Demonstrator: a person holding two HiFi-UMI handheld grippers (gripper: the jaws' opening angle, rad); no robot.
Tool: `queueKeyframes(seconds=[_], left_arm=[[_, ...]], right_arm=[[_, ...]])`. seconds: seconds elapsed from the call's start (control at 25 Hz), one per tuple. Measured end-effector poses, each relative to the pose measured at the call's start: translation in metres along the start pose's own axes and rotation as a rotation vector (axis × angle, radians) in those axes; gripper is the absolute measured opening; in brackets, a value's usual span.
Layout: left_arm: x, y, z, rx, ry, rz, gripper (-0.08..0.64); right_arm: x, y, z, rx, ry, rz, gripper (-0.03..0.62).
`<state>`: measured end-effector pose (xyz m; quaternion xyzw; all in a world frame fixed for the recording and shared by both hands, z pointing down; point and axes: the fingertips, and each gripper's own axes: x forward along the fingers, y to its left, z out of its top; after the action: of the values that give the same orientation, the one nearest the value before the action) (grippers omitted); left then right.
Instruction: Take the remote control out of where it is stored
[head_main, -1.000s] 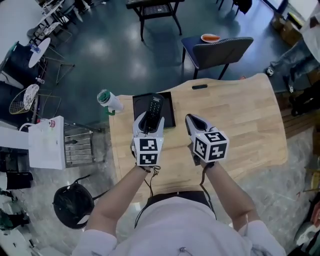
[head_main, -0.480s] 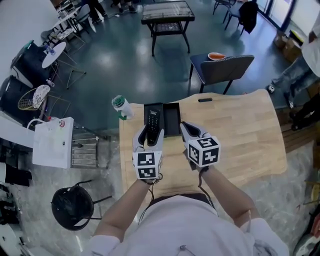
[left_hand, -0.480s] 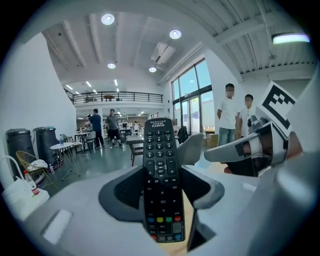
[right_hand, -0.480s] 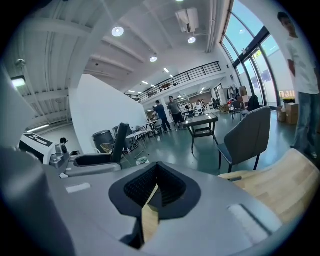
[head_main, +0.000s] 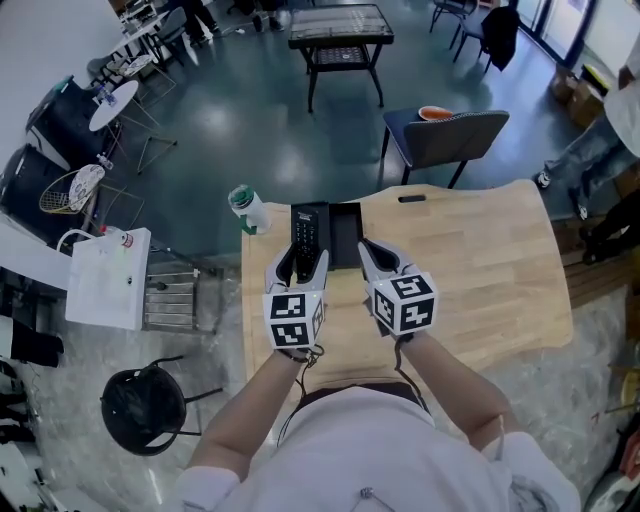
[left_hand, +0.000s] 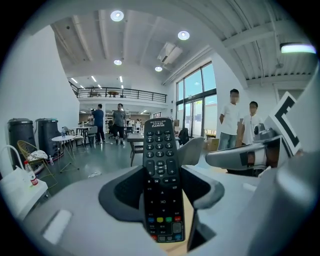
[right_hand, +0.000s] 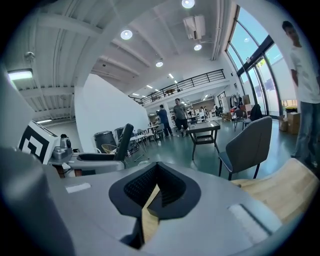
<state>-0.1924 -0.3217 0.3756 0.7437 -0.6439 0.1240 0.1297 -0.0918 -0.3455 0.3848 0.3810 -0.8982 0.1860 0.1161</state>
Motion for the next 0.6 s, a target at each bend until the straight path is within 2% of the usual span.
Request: queueKeyframes(seconds=[0.6], left_arm=[[0.0053, 0.0011, 0.0075, -0.025, -0.002, -0.009, 0.235]], right_arm=[[-0.0049, -0.0093, 0.0068, -0.025, -0.037, -0.056, 0.026]])
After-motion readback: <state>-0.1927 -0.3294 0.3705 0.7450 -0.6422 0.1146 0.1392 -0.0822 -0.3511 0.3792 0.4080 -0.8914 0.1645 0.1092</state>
